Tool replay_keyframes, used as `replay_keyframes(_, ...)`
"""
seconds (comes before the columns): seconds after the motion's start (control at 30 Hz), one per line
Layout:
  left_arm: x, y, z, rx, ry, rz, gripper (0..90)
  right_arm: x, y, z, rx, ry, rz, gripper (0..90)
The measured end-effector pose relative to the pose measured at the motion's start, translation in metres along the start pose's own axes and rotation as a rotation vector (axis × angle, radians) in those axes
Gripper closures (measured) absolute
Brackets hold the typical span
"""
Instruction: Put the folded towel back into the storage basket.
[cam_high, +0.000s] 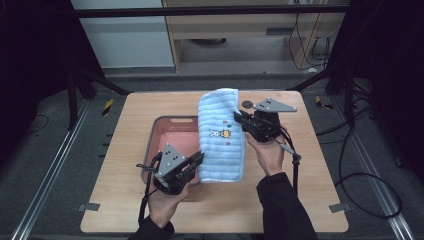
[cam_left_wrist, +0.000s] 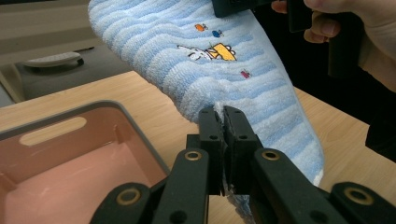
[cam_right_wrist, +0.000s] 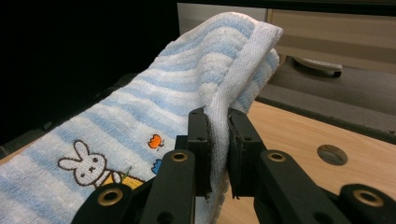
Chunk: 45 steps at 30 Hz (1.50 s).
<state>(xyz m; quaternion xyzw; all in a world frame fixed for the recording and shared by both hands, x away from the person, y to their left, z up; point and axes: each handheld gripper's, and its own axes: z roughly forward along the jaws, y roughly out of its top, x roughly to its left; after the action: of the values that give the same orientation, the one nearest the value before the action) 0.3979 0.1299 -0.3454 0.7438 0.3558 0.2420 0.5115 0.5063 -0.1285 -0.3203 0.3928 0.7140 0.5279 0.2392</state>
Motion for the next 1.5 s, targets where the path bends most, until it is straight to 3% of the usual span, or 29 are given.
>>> replay_keyframes(0.53, 0.034, -0.003, -0.028, -0.030, 0.057, -0.045, 86.4, 0.032, 0.018, 0.037, -0.008, 0.042, -0.023, 81.2)
replay_keyframes(0.9, 0.062, -0.014, -0.040, -0.018, 0.108, -0.074, 86.4, 0.053, 0.021, 0.072, 0.014, 0.071, -0.029, 81.2)
replay_keyframes(1.5, 0.088, -0.034, -0.033, 0.031, 0.145, -0.109, 86.4, 0.067, 0.010, 0.109, 0.052, 0.071, -0.034, 81.2)
